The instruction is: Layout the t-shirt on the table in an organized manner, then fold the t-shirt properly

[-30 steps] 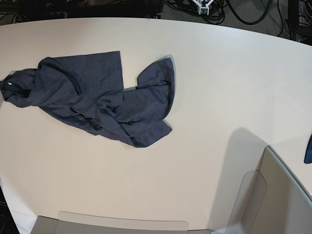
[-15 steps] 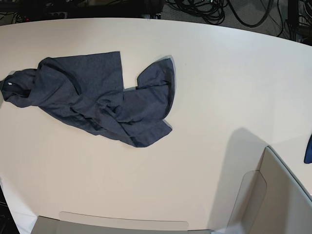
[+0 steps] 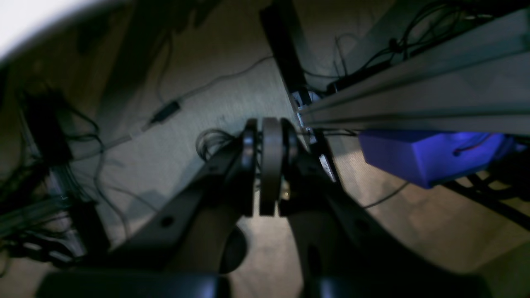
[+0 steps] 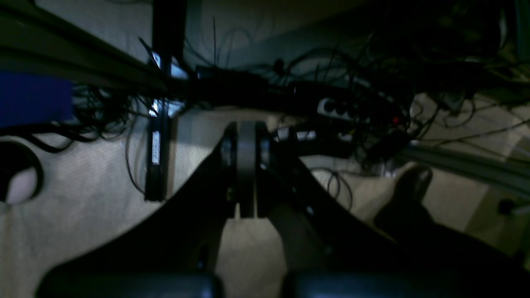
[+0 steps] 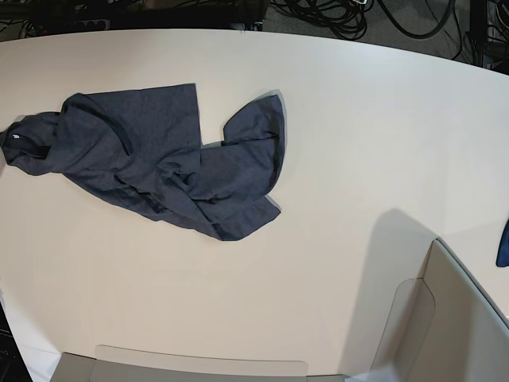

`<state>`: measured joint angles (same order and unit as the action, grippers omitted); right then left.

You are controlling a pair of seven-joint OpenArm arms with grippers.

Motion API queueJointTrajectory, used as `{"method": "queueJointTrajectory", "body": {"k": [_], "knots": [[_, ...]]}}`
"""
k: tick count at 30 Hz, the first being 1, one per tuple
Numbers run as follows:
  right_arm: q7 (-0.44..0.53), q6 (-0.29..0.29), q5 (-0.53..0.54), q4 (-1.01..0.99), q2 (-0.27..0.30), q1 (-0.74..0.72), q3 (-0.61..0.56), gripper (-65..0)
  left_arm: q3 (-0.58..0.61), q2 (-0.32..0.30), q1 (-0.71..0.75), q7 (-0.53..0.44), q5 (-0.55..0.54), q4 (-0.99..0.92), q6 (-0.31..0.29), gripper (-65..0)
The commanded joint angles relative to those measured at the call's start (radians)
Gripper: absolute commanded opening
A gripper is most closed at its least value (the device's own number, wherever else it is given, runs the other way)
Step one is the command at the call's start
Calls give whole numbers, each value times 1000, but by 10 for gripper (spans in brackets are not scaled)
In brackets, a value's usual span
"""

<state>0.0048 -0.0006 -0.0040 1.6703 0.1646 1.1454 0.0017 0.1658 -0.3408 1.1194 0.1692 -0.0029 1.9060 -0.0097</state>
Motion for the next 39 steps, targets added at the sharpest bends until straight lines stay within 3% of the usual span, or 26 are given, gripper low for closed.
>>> {"method": "queueJointTrajectory", "body": {"k": [1, 6, 12, 19, 24, 29, 32, 35, 39], "knots": [[25, -3, -1, 44, 20, 37, 8, -648, 1, -17, 29, -20, 1, 51, 1, -650], [21, -3, -1, 181, 25, 68, 74, -648, -1, -73, 77, 14, 2, 186, 1, -650], [17, -3, 5, 291, 16, 51, 160, -648, -1, -99, 29, 14, 8, 186, 1, -649], [16, -3, 6, 308, -44, -49, 263, -648, -1, -100, -131, 22, 8, 186, 0, -638], [16, -3, 6, 307, -78, -130, 323, -648, 33, -97, -281, 23, 2, 186, -2, -560], [16, -3, 8, 304, -155, -224, 416, -647, 130, -99, -436, 28, 2, 188, -3, -511], [14, 0, 31, 304, -205, -284, 493, -645, 269, -96, -576, 106, 2, 188, -3, -499], [-35, 1, 124, 305, -205, -318, 568, -645, 433, -85, -732, 237, 1, 188, -51, -490], [-231, 6, 272, 305, -190, -405, 745, -644, 596, 44, -919, 416, 1, 186, -102, -470]]}}
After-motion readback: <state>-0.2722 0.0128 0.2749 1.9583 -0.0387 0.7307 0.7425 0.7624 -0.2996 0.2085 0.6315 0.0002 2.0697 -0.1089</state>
